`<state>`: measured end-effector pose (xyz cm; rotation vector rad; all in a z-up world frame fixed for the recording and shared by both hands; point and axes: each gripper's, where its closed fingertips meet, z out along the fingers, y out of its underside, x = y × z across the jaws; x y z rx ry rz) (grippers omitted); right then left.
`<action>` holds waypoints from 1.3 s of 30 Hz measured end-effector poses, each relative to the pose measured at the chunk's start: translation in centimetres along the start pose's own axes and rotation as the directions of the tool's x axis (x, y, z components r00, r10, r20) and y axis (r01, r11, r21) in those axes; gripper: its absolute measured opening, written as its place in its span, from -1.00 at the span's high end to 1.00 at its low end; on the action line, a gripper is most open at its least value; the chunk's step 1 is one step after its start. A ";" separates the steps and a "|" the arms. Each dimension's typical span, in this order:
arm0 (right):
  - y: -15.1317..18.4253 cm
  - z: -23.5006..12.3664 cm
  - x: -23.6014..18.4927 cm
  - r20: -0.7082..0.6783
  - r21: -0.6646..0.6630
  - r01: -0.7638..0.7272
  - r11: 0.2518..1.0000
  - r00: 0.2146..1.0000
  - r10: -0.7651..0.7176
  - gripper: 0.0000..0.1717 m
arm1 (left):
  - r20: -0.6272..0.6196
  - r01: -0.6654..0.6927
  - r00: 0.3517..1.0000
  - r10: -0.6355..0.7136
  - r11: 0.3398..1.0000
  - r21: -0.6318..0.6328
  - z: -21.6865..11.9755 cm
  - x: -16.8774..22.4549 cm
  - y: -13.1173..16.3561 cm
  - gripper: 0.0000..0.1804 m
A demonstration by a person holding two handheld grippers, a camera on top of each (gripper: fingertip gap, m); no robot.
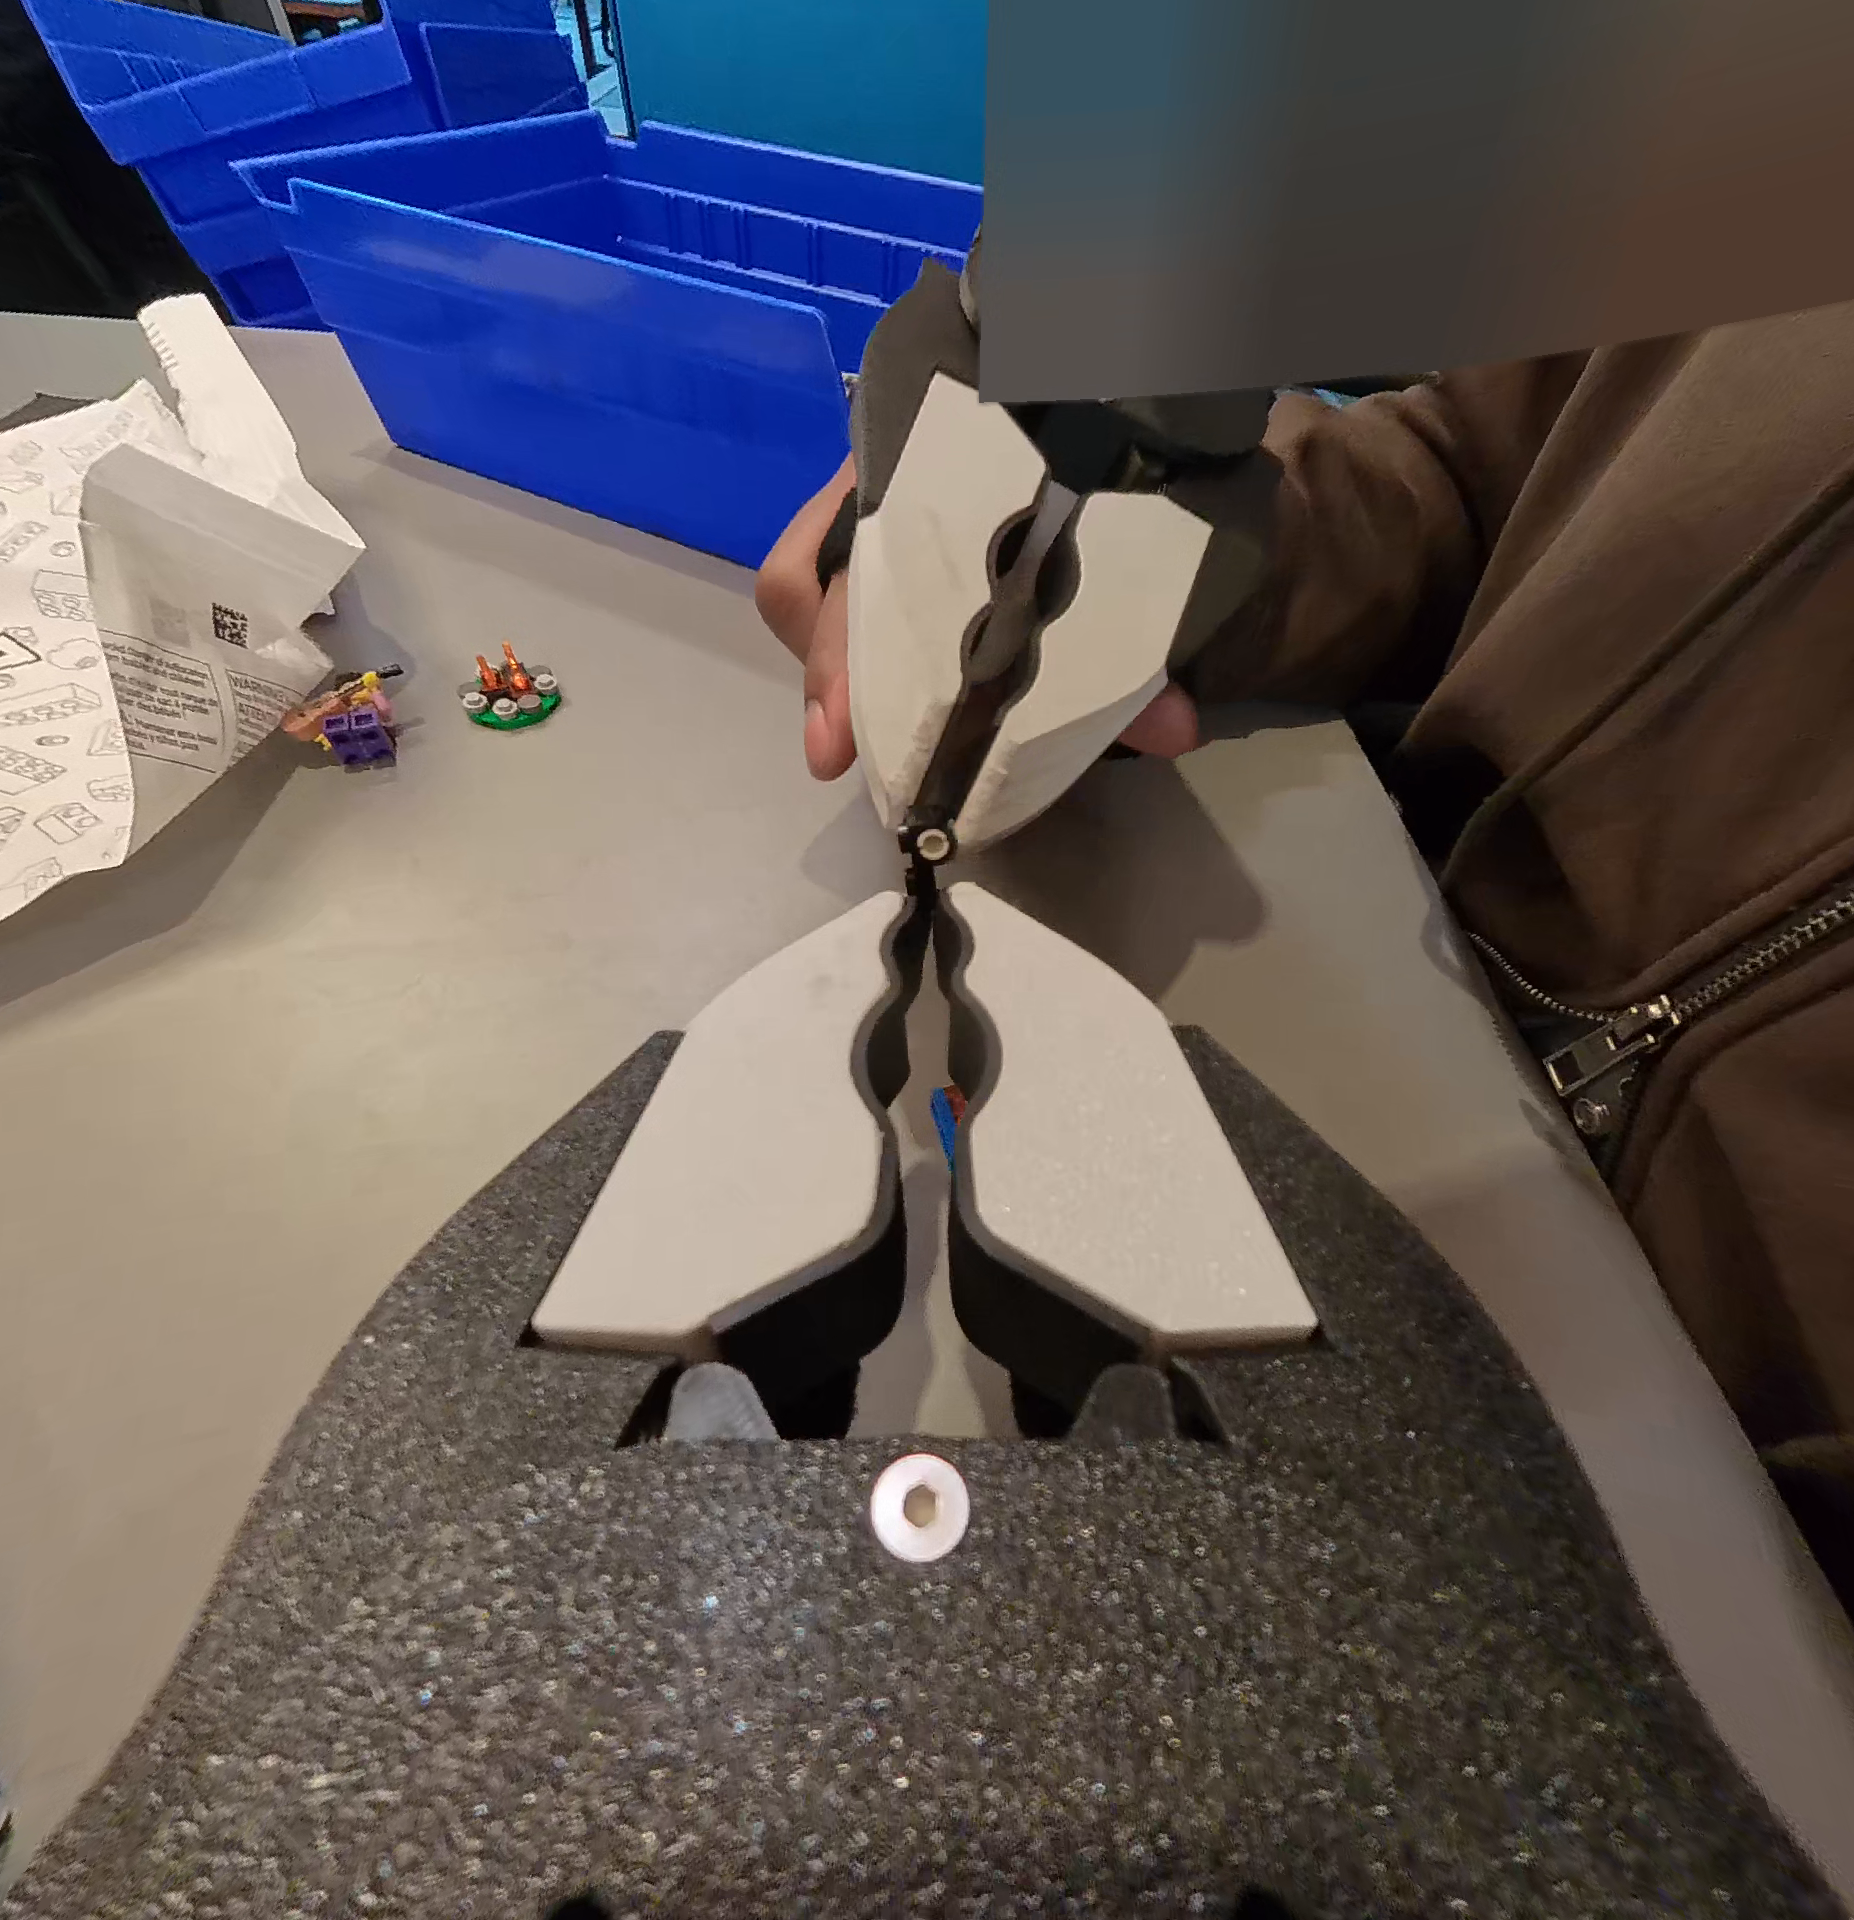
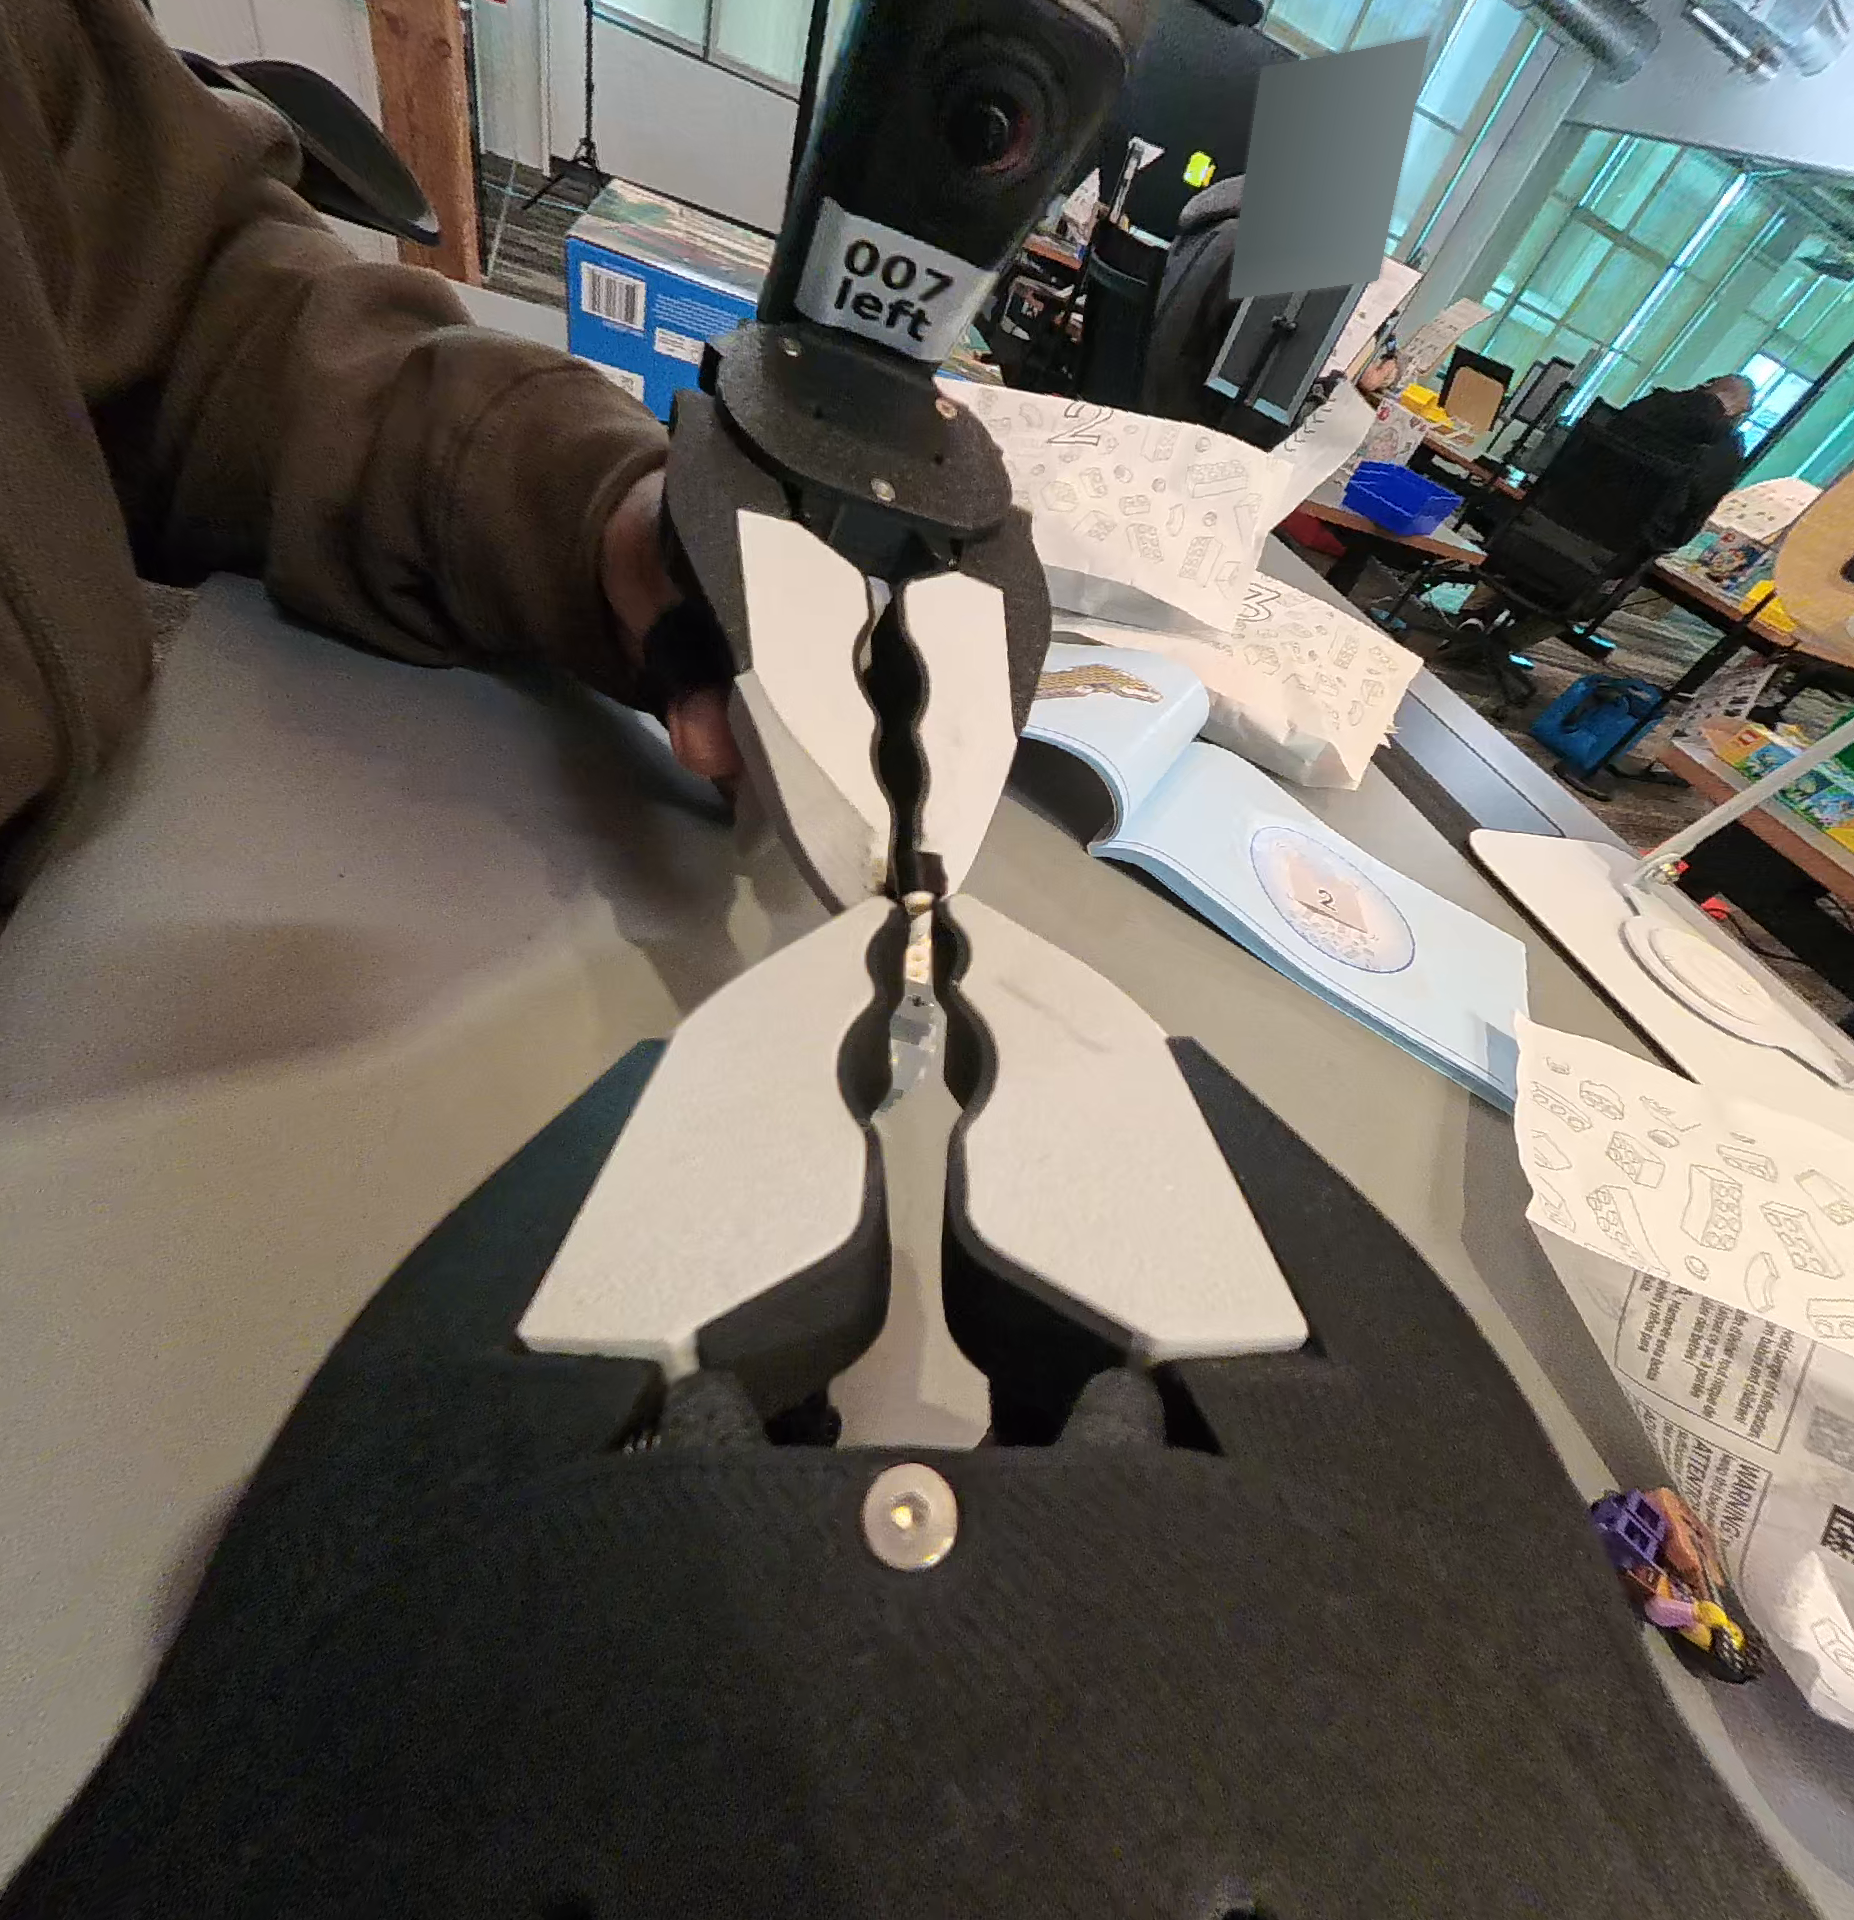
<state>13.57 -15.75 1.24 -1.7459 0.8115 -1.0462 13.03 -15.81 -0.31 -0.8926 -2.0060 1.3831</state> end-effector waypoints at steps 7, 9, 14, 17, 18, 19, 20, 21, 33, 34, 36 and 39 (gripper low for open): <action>0.1 -0.1 -0.2 0.012 -0.008 0.021 1.000 1.000 -0.021 0.97 | -0.021 0.015 1.000 -0.015 1.000 -0.001 0.0 0.2 0.1 0.98; 0.1 -0.1 0.0 -0.001 -0.008 0.028 1.000 1.000 -0.028 1.00 | -0.021 0.025 0.999 -0.025 1.000 0.006 0.0 0.1 -0.1 0.98; 0.2 -0.1 0.1 -0.012 -0.017 0.035 0.999 0.999 -0.035 1.00 | -0.006 0.032 0.999 -0.032 0.999 0.003 0.0 -0.1 0.0 0.98; 0.4 0.0 0.2 -0.028 -0.029 0.048 0.998 0.998 -0.049 1.00 | 0.017 0.028 0.999 -0.028 1.000 -0.007 -0.1 -0.4 0.1 0.98; 0.4 0.0 0.2 -0.031 -0.031 0.052 0.998 0.998 -0.053 0.99 | 0.037 0.022 0.999 -0.021 1.000 -0.016 -0.1 -0.7 0.2 0.98; 0.5 0.0 0.2 -0.032 -0.035 0.046 0.998 0.998 -0.047 0.95 | 0.061 0.006 0.998 -0.004 1.000 -0.030 -0.1 -0.9 0.3 0.98; 0.5 0.0 0.3 -0.034 -0.041 0.033 0.999 0.999 -0.034 0.92 | 0.082 -0.015 0.996 0.019 0.999 -0.047 -0.1 -1.0 0.4 0.98; 0.6 0.0 0.4 -0.037 -0.045 0.024 0.999 0.999 -0.025 0.87 | 0.102 -0.035 0.994 0.041 0.997 -0.063 0.0 -1.1 0.5 0.98; 2.4 0.7 -0.1 -0.023 -0.153 0.089 0.984 0.995 -0.093 0.91 | 0.192 -0.184 0.949 0.250 0.934 -0.307 0.8 -1.5 2.7 0.98; 2.4 0.6 0.0 -0.023 -0.152 0.076 0.985 0.997 -0.080 0.91 | 0.189 -0.179 0.952 0.241 0.938 -0.297 0.7 -1.5 2.6 0.98; 2.4 0.6 0.0 -0.020 -0.154 0.056 0.987 0.998 -0.060 0.91 | 0.183 -0.170 0.956 0.228 0.943 -0.287 0.7 -1.4 2.5 0.98; 3.2 0.5 0.0 -0.006 -0.194 0.067 0.979 0.998 -0.069 0.87 | 0.170 -0.169 0.960 0.224 0.942 -0.290 0.7 -1.2 2.6 0.98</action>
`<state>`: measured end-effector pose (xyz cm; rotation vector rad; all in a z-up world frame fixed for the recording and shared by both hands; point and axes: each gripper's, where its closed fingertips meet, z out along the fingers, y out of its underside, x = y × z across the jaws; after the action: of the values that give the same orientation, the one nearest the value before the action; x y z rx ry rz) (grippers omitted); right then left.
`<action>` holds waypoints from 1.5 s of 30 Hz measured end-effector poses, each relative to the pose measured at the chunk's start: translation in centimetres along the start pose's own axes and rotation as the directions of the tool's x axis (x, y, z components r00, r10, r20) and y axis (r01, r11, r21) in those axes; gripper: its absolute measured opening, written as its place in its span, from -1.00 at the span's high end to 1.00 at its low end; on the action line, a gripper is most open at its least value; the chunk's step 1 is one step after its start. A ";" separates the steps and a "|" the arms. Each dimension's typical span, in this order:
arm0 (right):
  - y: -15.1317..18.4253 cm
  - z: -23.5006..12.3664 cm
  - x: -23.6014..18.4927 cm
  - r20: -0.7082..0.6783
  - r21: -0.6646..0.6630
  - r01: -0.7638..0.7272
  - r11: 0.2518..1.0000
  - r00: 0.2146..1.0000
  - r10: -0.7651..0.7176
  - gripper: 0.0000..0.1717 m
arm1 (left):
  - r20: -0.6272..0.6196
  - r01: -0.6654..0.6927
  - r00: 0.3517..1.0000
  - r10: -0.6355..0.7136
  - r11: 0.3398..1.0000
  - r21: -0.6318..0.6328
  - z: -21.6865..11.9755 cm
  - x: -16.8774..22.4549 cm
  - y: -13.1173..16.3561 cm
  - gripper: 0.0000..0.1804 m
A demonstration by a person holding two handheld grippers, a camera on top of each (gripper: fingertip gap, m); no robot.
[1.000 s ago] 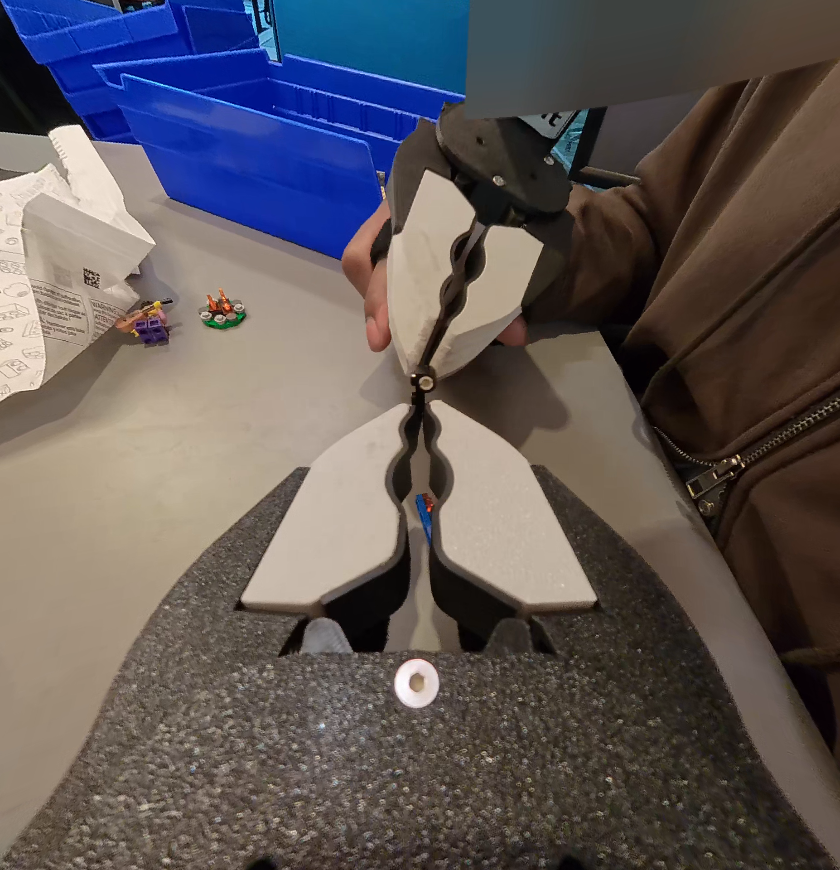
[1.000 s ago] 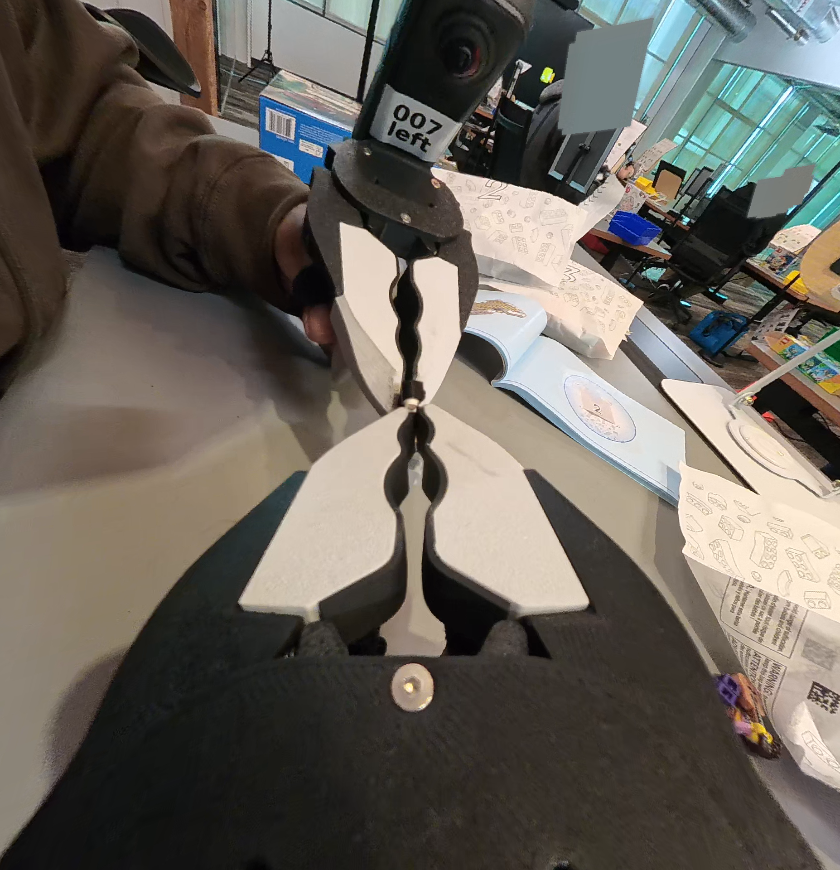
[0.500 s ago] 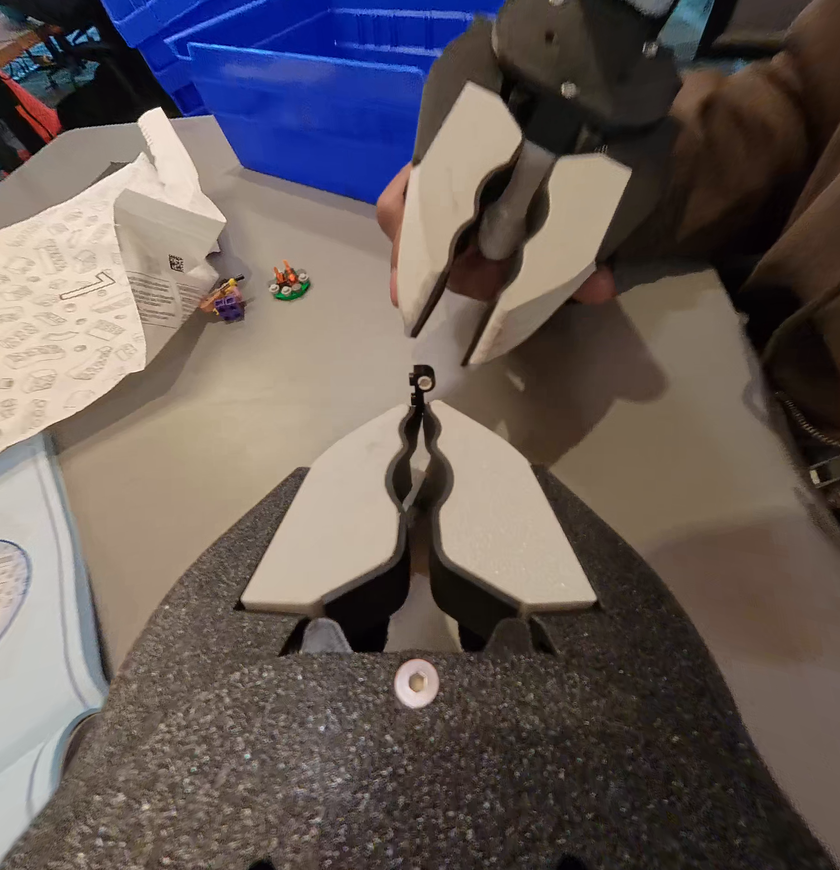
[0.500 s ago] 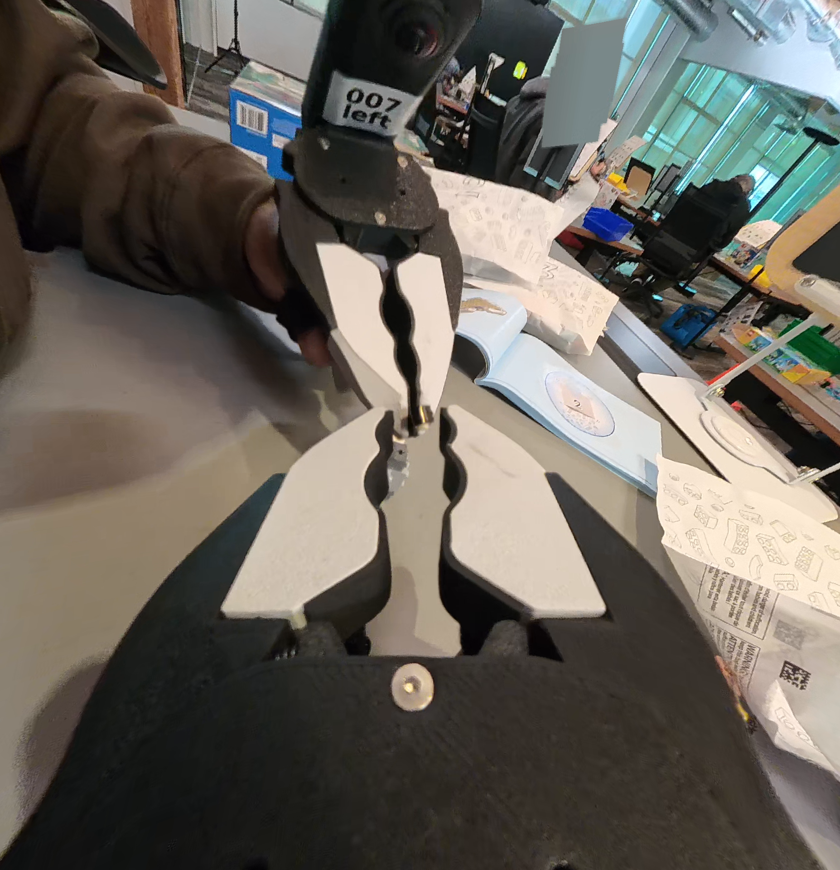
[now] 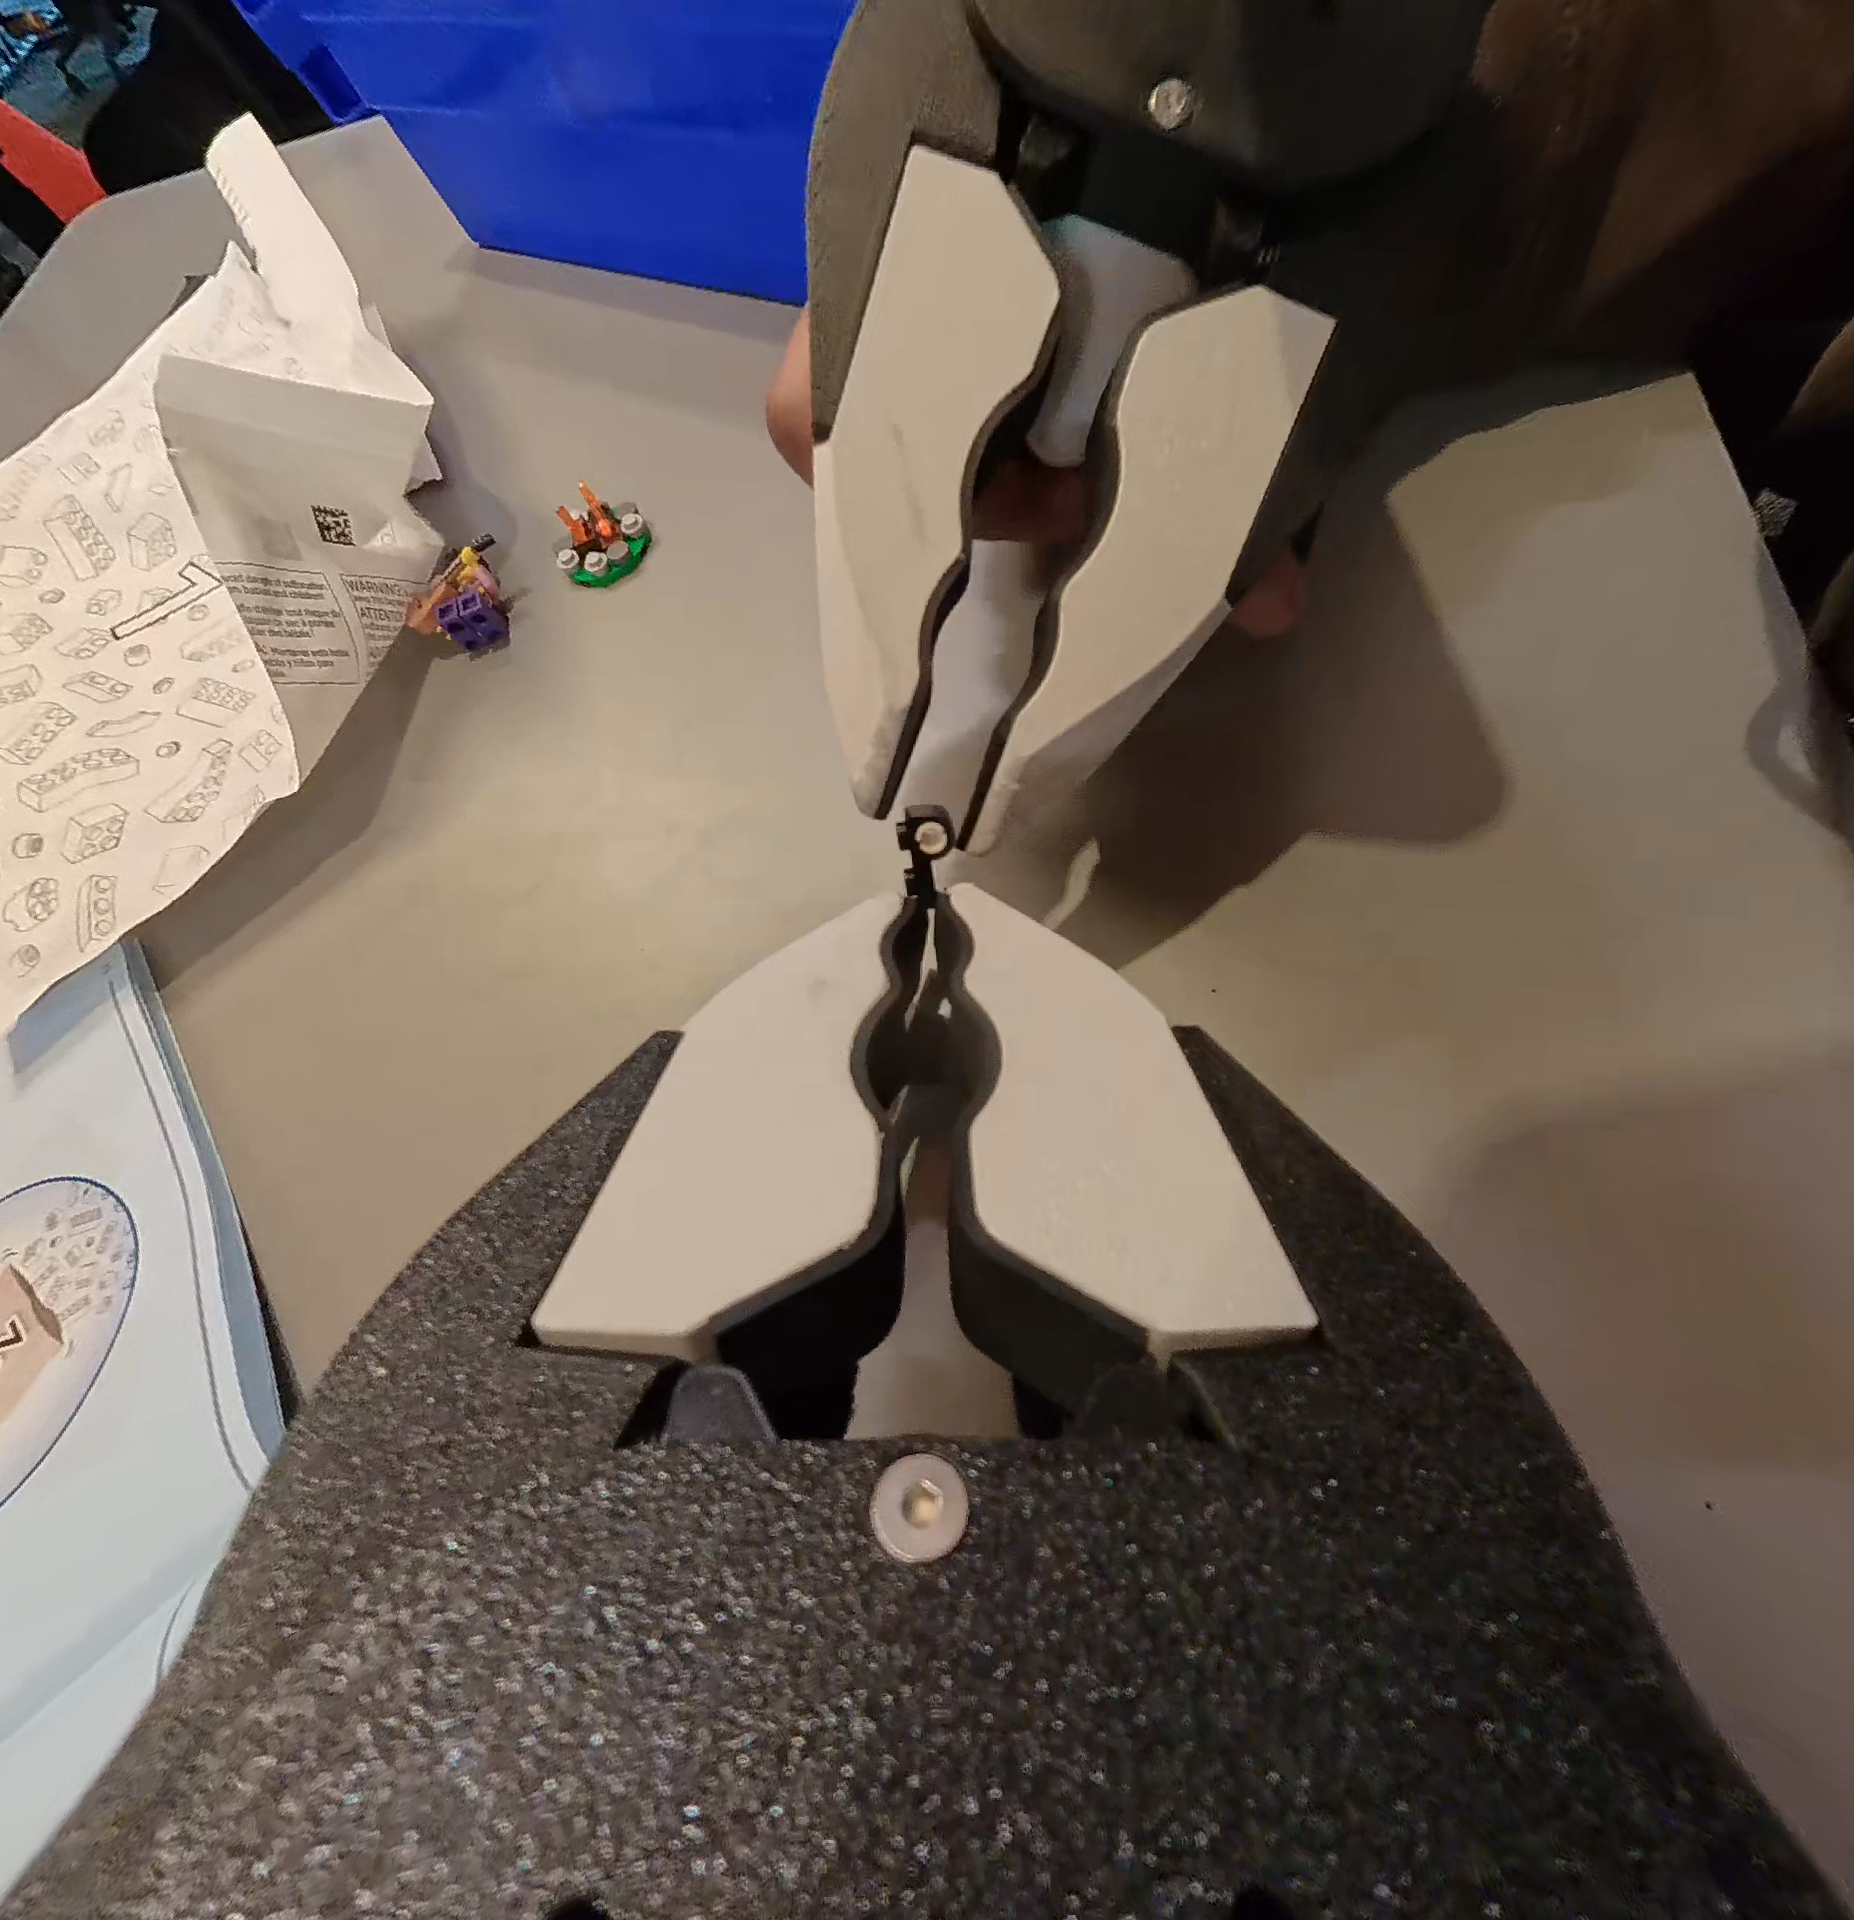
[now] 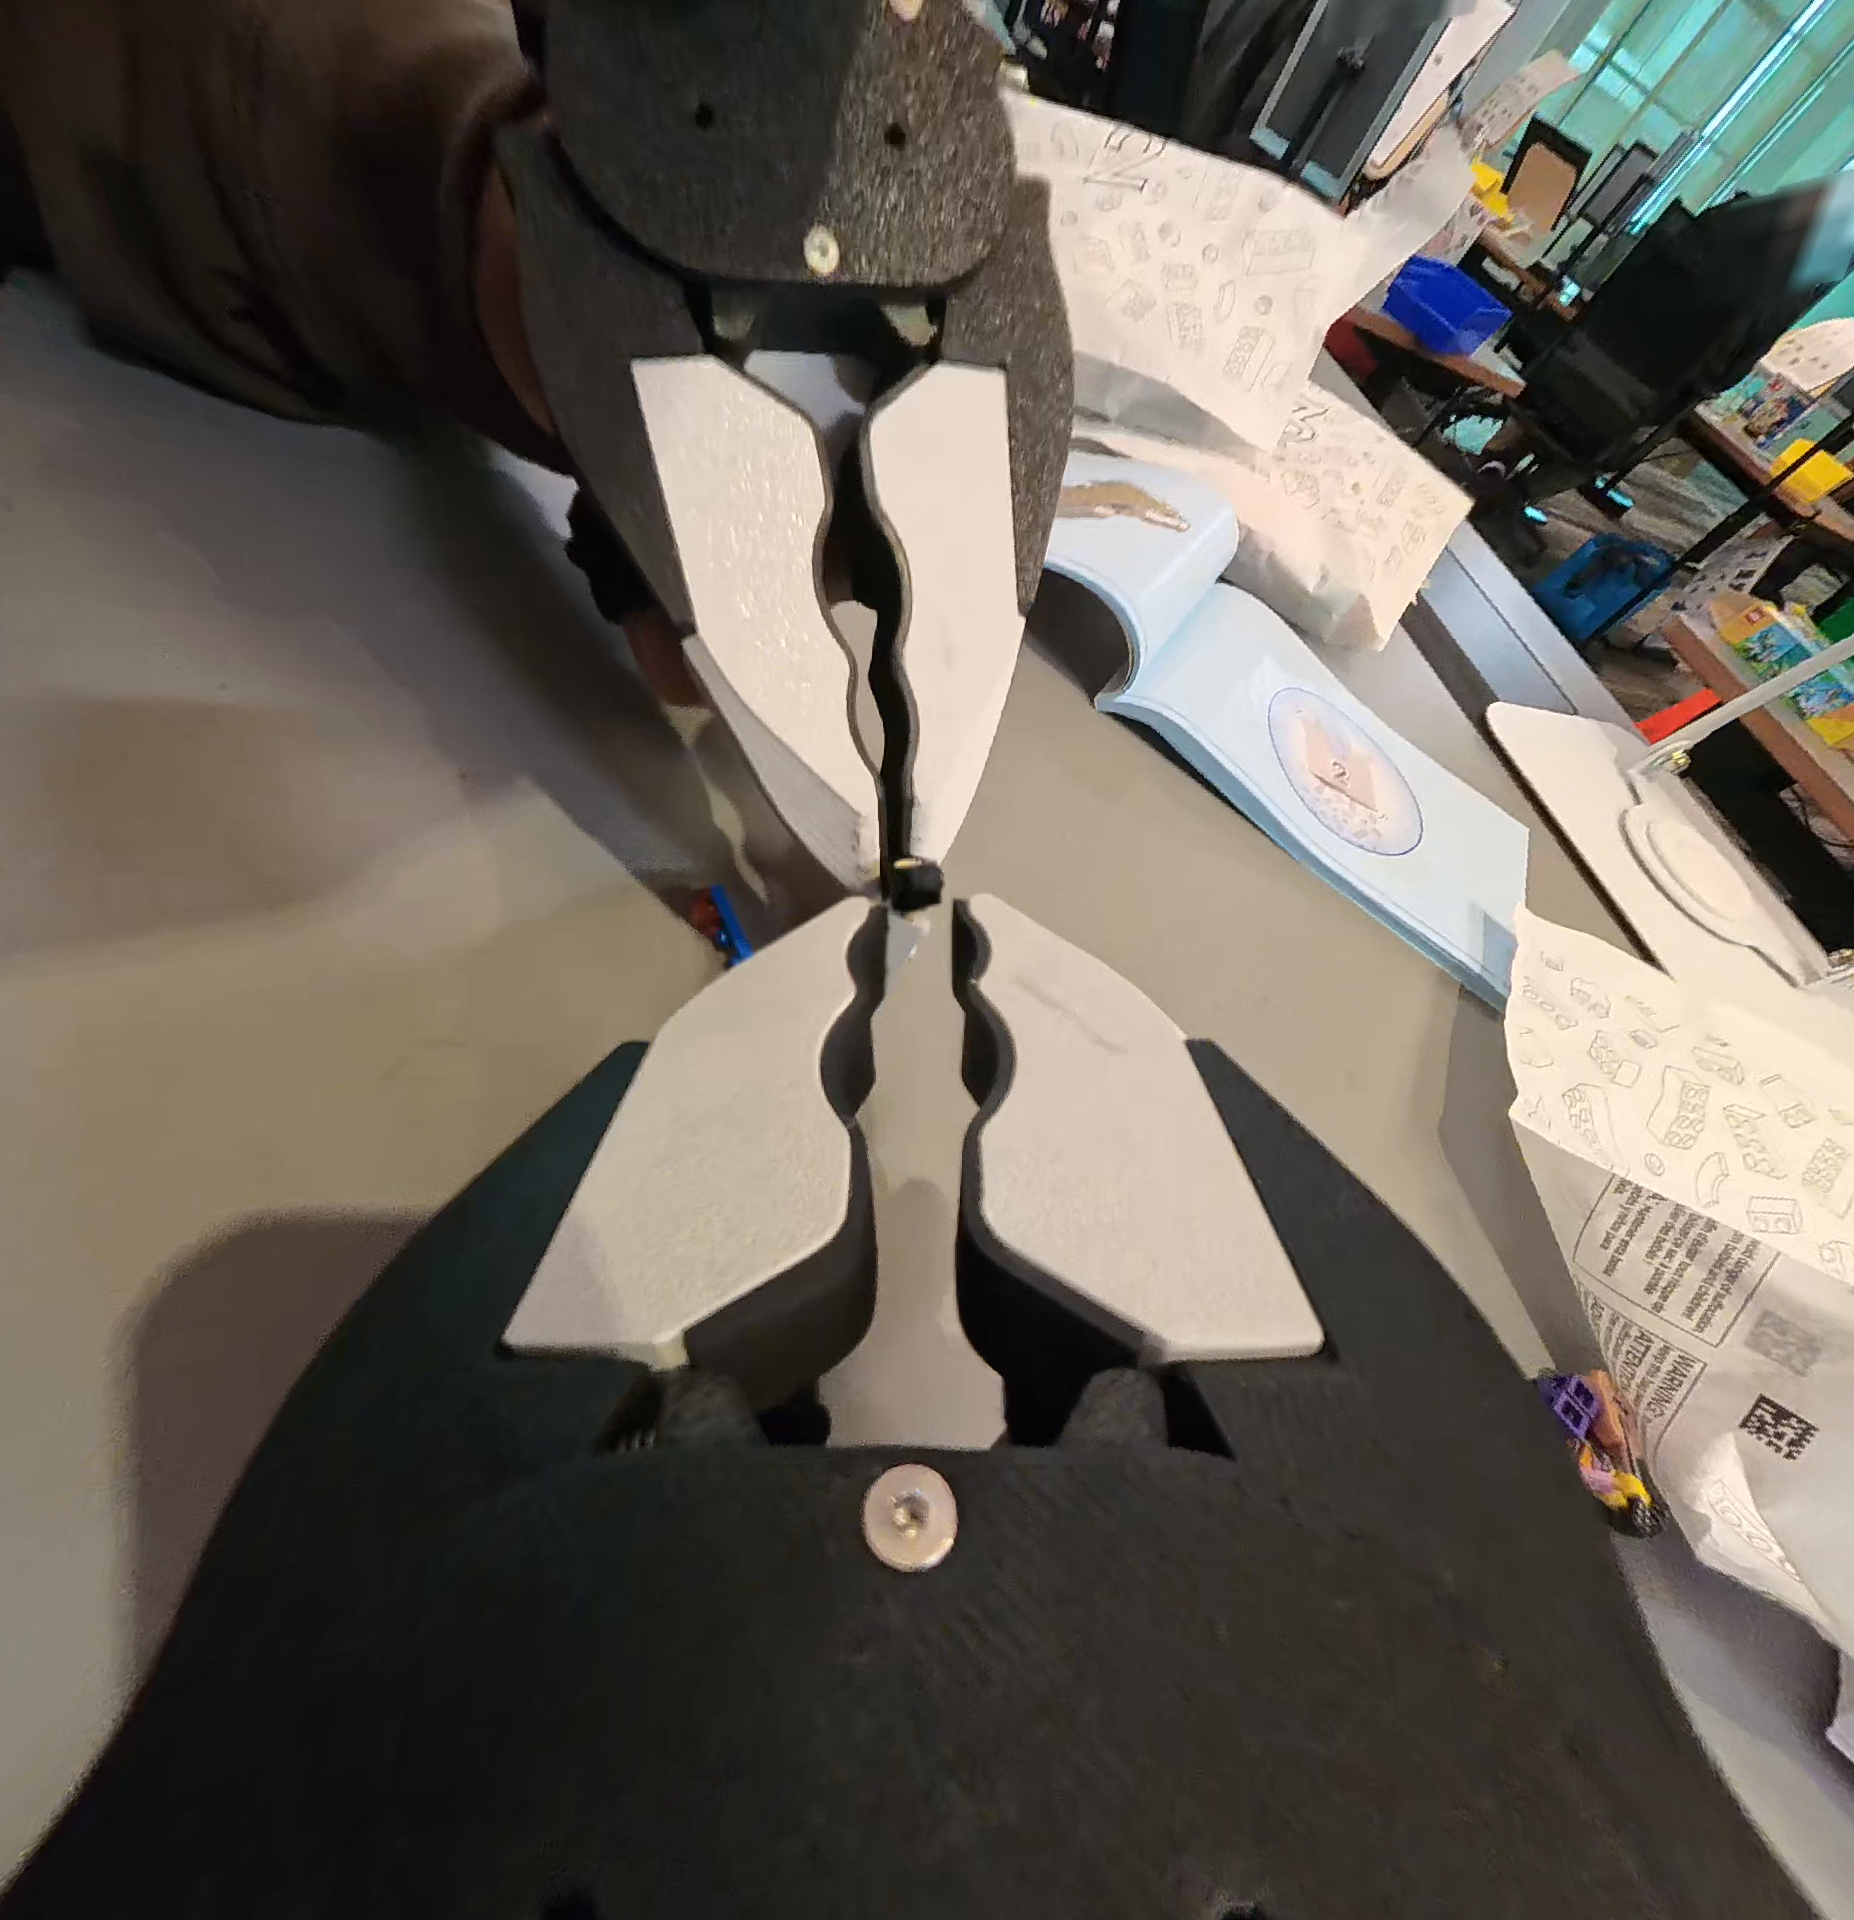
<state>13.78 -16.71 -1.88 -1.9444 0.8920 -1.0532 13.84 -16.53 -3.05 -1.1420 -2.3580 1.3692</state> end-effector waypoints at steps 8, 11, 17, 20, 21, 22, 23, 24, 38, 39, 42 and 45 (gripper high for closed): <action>-0.5 -0.1 0.0 0.004 0.028 -0.025 0.999 1.000 0.025 0.90 | 0.028 -0.031 0.999 0.030 0.999 0.023 0.0 -0.1 -0.3 0.98; -1.4 -0.5 0.5 0.011 0.090 -0.084 0.992 0.996 0.084 0.90 | 0.013 0.025 1.000 -0.026 0.994 0.105 -0.3 -0.3 -1.3 0.85; -1.9 -0.9 0.3 0.041 0.130 -0.126 0.984 0.992 0.121 0.90 | -0.040 0.068 0.997 -0.062 0.985 0.161 -0.7 0.0 -1.9 0.96; -1.1 -0.8 0.1 0.026 0.085 -0.074 0.994 0.997 0.072 0.87 | -0.001 0.052 0.999 -0.052 0.993 0.105 -0.5 -0.3 -1.3 0.96; -1.0 -0.9 0.0 0.018 0.079 -0.051 0.996 0.999 0.050 0.85 | 0.001 0.064 0.998 -0.064 0.993 0.096 -0.4 -0.4 -1.2 0.96; -1.0 -0.9 -0.1 0.010 0.082 -0.029 0.996 1.000 0.028 0.84 | -0.002 0.088 0.996 -0.088 0.992 0.087 -0.4 -0.5 -1.1 0.96; -1.2 -1.0 -0.1 0.001 0.090 -0.005 0.996 1.000 0.005 0.83 | 0.000 0.109 0.994 -0.109 0.991 0.075 -0.4 -0.6 -0.9 0.97; -1.4 -1.1 -0.2 -0.012 0.099 0.020 0.995 1.000 -0.019 0.83 | 0.012 0.113 0.993 -0.113 0.992 0.055 -0.3 -0.8 -0.6 0.97; -1.4 0.2 -0.8 -0.150 -0.060 0.247 0.967 0.956 -0.253 0.95 | 0.140 -0.093 0.984 0.114 0.984 -0.150 0.3 -0.4 0.7 0.97; 0.1 0.8 -0.7 -0.139 -0.147 0.252 0.957 0.952 -0.272 0.90 | 0.149 -0.097 0.981 0.122 0.981 -0.167 0.3 -0.5 0.8 0.97; -0.5 0.5 -1.0 -0.145 -0.122 0.291 0.949 0.941 -0.307 0.89 | 0.157 -0.117 0.977 0.147 0.975 -0.188 0.3 -0.6 1.2 0.98; 0.2 0.8 -1.3 -0.105 -0.155 0.272 0.950 0.951 -0.290 0.96 | 0.157 -0.103 0.979 0.128 0.981 -0.163 0.1 -0.6 0.6 0.98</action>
<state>13.88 -15.53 -2.85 -2.1886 0.7872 -1.3220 14.52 -16.88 -3.45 -1.2704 -2.5919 1.3905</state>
